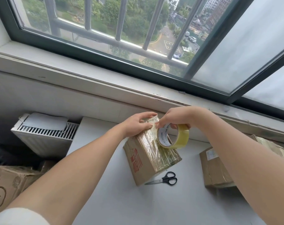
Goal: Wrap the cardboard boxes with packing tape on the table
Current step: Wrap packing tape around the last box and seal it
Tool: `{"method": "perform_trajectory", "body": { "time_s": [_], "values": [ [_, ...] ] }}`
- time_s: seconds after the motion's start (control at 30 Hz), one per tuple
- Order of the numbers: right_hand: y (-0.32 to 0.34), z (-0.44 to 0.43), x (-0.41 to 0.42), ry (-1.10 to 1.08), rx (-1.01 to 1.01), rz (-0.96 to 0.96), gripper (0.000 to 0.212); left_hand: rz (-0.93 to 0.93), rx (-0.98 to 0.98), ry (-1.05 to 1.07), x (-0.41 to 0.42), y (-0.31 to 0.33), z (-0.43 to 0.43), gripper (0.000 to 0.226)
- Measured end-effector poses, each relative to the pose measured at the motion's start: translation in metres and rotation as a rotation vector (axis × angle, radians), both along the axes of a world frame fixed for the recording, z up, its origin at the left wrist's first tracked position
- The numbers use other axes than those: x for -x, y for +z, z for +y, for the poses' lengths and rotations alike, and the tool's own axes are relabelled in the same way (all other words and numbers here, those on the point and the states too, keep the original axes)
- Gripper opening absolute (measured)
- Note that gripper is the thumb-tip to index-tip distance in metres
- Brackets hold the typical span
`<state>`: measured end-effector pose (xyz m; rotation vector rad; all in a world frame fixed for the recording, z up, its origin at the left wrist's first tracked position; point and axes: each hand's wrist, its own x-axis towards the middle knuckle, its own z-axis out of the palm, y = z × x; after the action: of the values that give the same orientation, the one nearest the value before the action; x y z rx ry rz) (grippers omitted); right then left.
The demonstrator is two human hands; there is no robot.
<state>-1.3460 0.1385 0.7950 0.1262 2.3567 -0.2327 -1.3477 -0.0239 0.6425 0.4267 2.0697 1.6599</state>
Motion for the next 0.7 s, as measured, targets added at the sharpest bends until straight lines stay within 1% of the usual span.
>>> {"method": "perform_trajectory", "body": {
  "time_s": [0.13, 0.2, 0.37, 0.47, 0.63, 0.7],
  "values": [
    [0.009, 0.001, -0.006, 0.053, -0.036, 0.066, 0.034, 0.038, 0.001, 0.057, -0.003, -0.005, 0.006, 0.039],
    [0.003, 0.0, -0.014, 0.102, -0.067, 0.057, 0.038, 0.061, 0.005, 0.08, -0.005, -0.006, 0.011, 0.037],
    [0.006, -0.002, -0.038, 0.189, -0.139, 0.112, 0.046, 0.107, 0.003, 0.101, -0.007, -0.002, 0.021, 0.035],
    [0.008, 0.0, -0.051, 0.185, -0.139, 0.169, 0.053, 0.11, -0.011, 0.108, -0.007, -0.003, 0.022, 0.036],
    [0.005, 0.001, -0.067, 0.174, -0.127, 0.314, 0.055, 0.114, -0.033, 0.133, -0.008, -0.003, 0.02, 0.038],
    [0.01, 0.004, -0.073, 0.194, -0.153, 0.306, 0.055, 0.098, -0.057, 0.149, -0.008, -0.005, 0.016, 0.039]
  ]
}}
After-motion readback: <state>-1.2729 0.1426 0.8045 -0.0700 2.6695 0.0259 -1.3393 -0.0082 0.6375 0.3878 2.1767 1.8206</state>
